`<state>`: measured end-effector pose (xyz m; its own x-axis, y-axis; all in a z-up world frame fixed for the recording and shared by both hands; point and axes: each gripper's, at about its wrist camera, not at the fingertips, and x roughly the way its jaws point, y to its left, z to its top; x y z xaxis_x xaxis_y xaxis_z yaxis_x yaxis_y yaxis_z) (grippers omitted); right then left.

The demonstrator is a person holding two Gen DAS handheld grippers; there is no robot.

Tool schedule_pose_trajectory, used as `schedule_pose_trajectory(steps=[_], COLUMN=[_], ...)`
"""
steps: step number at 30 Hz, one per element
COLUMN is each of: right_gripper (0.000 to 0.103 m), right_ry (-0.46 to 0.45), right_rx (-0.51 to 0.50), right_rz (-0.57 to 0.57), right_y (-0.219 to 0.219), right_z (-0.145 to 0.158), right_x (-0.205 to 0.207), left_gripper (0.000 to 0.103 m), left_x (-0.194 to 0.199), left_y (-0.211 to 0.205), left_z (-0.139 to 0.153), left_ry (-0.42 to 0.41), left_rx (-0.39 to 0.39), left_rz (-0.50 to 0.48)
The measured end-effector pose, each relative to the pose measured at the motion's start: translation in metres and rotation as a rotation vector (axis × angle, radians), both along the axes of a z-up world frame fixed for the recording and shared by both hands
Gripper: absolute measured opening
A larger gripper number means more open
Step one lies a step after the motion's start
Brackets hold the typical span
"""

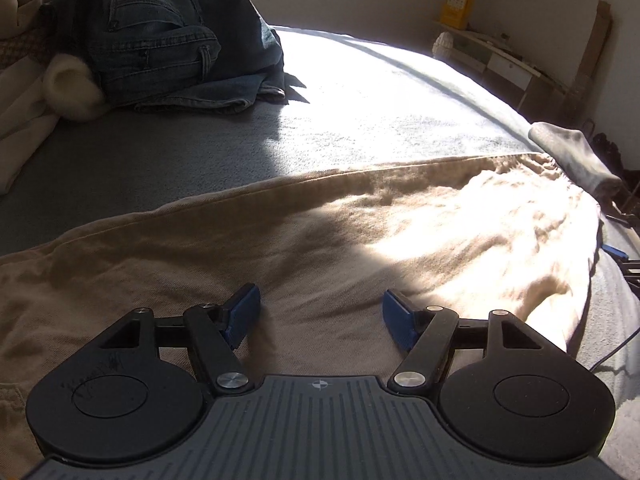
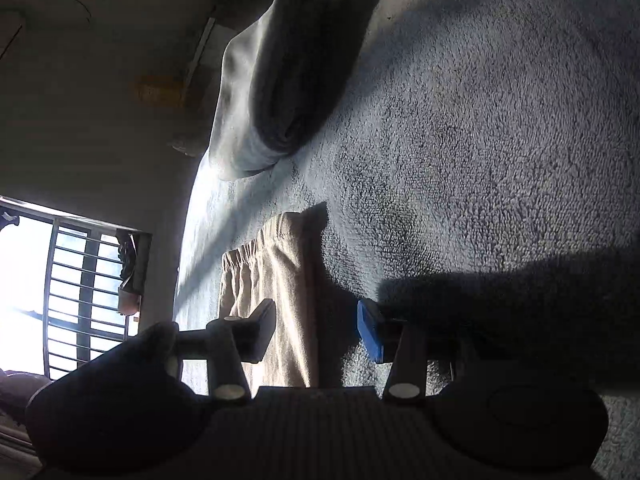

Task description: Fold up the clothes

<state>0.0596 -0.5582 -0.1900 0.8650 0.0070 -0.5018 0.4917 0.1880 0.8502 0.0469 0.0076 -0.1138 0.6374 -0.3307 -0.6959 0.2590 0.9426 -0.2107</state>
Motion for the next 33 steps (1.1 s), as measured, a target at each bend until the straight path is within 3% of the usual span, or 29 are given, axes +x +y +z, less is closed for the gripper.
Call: schedule_pose_trajectory(steps=[6, 12, 16, 19, 21, 24, 29, 33], right_gripper=[0.047, 0.047, 0.045, 0.039, 0.024, 0.012, 0.009, 0.009], right_ry=[-0.081, -0.067, -0.055, -0.034, 0.002, 0.018, -0.057, -0.155], right_rx=[0.034, -0.015, -0.057, -0.101, -0.149, -0.193, -0.249, -0.273], right_rz=[0.088, 0.151, 0.147, 0.153, 0.164, 0.168, 0.186, 0.292], right_y=[-0.033, -0.04, -0.035, -0.028, -0.019, -0.01, 0.005, 0.038], right_z=[-0.014, -0.008, -0.002, 0.003, 0.009, 0.018, 0.042, 0.077], right_x=[0.041, 0.075, 0.081, 0.081, 0.076, 0.071, 0.047, 0.047], left_gripper=[0.071, 0.073, 0.073, 0.073, 0.073, 0.073, 0.073, 0.073], left_x=[0.0, -0.004, -0.005, -0.005, -0.006, -0.006, -0.007, -0.008], left_y=[0.003, -0.002, 0.0, 0.004, 0.004, 0.004, 0.005, 0.004], left_z=[0.0, -0.001, -0.001, -0.001, -0.001, 0.0, -0.001, -0.002], left_ry=[0.004, -0.013, -0.012, -0.009, -0.009, -0.011, -0.017, -0.023], left_rx=[-0.029, 0.006, -0.013, -0.027, -0.03, -0.03, -0.034, -0.031], left_rz=[0.003, -0.013, -0.005, -0.001, 0.0, 0.001, 0.007, 0.01])
